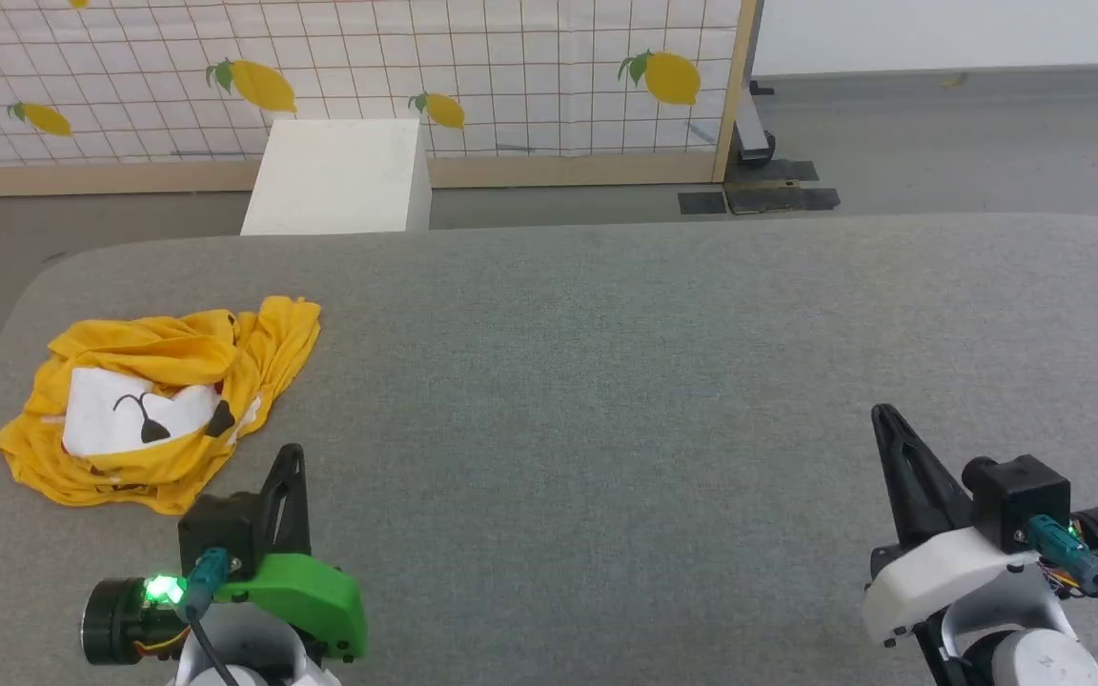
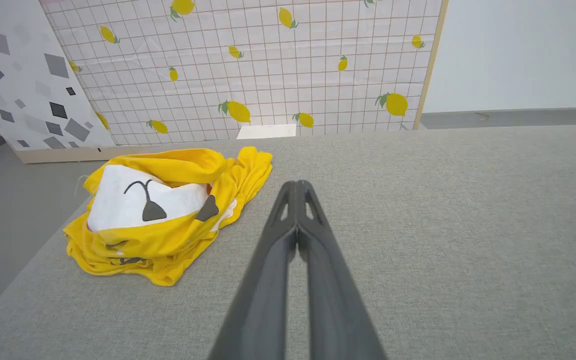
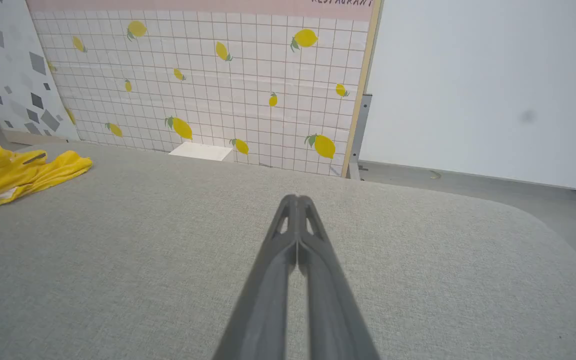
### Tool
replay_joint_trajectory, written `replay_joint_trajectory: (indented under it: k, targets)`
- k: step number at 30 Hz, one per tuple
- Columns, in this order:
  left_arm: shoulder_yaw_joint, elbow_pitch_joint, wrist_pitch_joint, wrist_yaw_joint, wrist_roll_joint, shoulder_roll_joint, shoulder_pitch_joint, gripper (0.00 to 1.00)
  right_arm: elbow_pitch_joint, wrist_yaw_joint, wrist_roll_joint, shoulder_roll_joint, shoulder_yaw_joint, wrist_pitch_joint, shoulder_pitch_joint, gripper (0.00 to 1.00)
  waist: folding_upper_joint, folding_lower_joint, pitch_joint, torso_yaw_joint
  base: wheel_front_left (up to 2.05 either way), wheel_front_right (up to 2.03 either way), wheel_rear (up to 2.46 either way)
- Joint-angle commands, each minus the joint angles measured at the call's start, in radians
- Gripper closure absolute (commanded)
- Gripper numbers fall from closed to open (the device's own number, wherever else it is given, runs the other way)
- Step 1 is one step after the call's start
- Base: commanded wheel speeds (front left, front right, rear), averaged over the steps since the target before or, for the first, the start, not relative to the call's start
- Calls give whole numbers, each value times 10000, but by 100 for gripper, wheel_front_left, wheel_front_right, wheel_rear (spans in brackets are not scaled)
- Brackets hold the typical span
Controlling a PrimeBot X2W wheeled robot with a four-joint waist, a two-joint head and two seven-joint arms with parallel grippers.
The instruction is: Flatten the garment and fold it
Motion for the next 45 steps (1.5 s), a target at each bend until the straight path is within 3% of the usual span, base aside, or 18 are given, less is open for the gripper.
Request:
replay_joint_trajectory:
  k: [1, 18, 19, 45]
  targets:
    - [24, -28, 14, -9, 129, -30, -81, 100, -53, -15, -66, 15, 18, 1, 130, 100, 0, 0, 0, 0, 0, 0, 0]
    - [24, -28, 14, -9, 129, -30, -81, 100, -53, -15, -66, 15, 18, 1, 130, 100, 0, 0, 0, 0, 0, 0, 0]
    - [-2, 2, -1, 0, -13, 0, 1, 0, 4, 2, 4, -2, -3, -1, 0, 0, 0, 0, 0, 0, 0, 0, 0]
    - [-228, 496, -472, 147, -584, -3, -80, 0, 500, -1, 440, 1, -283, -475, 163, 0, 0, 0, -16, 168, 0, 0, 0]
